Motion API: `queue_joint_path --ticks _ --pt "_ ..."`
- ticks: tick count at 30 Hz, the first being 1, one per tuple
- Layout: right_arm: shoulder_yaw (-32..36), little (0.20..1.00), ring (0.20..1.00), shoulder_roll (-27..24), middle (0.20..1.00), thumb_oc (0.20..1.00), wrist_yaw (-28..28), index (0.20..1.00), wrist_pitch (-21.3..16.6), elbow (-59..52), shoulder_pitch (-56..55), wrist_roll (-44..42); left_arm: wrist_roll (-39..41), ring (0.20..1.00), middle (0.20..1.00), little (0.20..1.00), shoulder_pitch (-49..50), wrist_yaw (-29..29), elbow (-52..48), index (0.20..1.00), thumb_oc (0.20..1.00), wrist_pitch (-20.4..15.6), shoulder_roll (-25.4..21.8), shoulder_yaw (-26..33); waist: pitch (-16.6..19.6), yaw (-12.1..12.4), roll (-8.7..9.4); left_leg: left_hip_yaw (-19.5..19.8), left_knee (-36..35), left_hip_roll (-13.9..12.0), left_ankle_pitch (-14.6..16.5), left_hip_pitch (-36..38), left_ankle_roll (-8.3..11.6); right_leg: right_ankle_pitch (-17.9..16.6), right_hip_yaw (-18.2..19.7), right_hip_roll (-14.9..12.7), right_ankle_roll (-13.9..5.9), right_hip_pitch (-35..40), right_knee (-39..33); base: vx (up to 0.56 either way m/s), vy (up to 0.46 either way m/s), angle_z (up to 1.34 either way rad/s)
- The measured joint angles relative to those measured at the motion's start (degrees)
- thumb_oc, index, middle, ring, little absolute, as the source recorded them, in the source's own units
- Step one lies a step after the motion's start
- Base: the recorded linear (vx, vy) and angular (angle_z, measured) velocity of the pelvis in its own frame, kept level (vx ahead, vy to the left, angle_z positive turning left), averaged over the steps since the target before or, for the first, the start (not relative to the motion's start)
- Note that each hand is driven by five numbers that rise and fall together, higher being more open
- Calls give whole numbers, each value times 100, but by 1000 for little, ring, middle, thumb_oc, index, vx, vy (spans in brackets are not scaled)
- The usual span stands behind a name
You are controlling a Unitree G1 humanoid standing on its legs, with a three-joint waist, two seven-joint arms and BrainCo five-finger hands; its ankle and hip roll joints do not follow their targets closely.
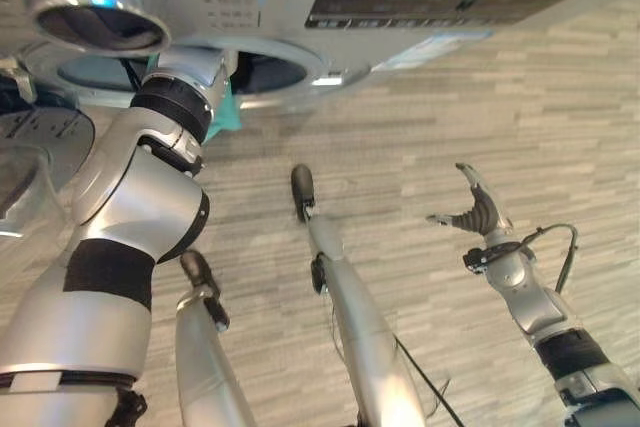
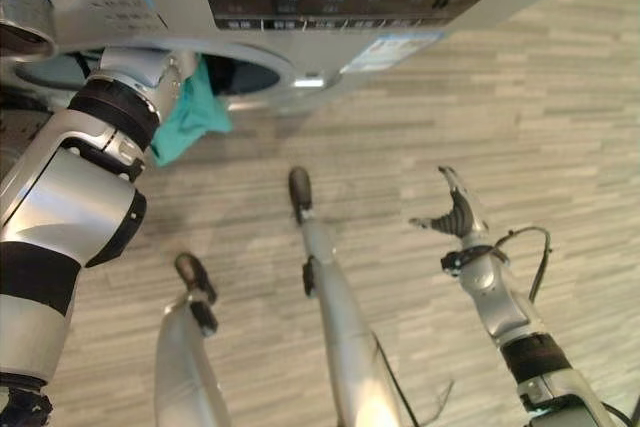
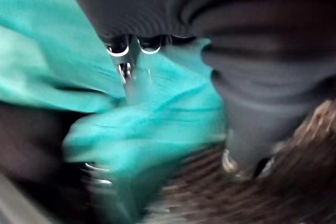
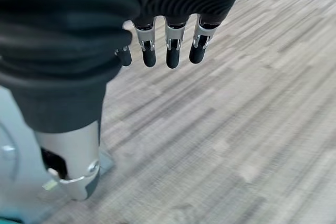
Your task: Grab the laundry basket,head to the washer,open it,put in the laundry and shut it.
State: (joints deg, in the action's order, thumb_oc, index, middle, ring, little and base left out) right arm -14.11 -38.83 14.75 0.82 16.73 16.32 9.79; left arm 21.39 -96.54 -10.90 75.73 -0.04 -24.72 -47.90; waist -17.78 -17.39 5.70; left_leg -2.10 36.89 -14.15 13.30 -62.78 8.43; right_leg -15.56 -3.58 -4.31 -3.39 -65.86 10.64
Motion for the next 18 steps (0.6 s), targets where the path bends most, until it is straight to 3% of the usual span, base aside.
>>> queue_joint_path --ticks 1,4,7,11,15,16,17,18 --pt "-8 1000 1000 -20 1000 1000 -7 1000 -2 36 -22 0 -745 1000 1000 1000 -98 69 -41 1000 1000 191 63 -128 3 103 5 10 -14 4 -6 -47 11 12 -3 1 8 -46 -5 8 8 12" --pt "-41 1000 1000 3 1000 1000 -9 1000 -100 68 -20 -1 -2017 1000 1000 1000 -212 48 -707 1000 1000 285 32 -615 3 258 5 13 -79 39 -4 -123 18 -2 -29 -47 31 -133 1 5 24 6" --pt "-108 1000 1000 93 1000 1000 -5 1000 -109 206 -14 1 -2735 1000 1000 1000 -102 -7 -1371 1000 1000 282 84 -922 2 335 5 8 -130 105 -21 -92 45 -18 -66 -144 81 -126 38 -3 41 9" --pt "-513 1000 1000 219 1000 1000 5 1000 -126 403 184 5 -3449 1000 1000 1000 151 -276 -1288 1000 1000 279 144 -888 -10 256 24 -44 -175 189 5 131 0 -17 -48 -238 82 62 61 -12 56 3" --pt "-853 1000 1000 372 1000 1000 15 1000 -285 848 320 48 -3996 1000 1000 1000 936 -690 -1515 1000 1000 305 -95 -172 -12 321 20 -113 -243 205 49 504 -51 62 -22 -273 64 384 69 -7 51 -3" --pt "-854 1000 1000 484 1000 1000 42 1000 -267 957 268 59 -4062 1000 1000 1000 1870 -754 -3109 1000 1000 354 -638 564 -35 320 6 -154 -350 216 62 729 -10 111 12 -268 51 508 83 -98 33 3" --pt "-852 1000 1000 594 1000 1000 51 1000 -219 1215 -20 68 -4251 1000 1000 1000 2929 -894 -4423 1000 1000 348 -1126 734 -29 590 -26 -120 -539 254 6 940 -3 203 -21 -288 44 643 119 -97 51 12" --pt "-850 1000 1000 706 1000 1000 43 1000 -191 1399 -35 67 -4270 1000 1000 1000 3350 -857 -4814 1000 1000 362 -1163 974 -29 655 -26 -80 -598 280 -32 984 5 250 -47 -305 57 684 118 -90 36 21"
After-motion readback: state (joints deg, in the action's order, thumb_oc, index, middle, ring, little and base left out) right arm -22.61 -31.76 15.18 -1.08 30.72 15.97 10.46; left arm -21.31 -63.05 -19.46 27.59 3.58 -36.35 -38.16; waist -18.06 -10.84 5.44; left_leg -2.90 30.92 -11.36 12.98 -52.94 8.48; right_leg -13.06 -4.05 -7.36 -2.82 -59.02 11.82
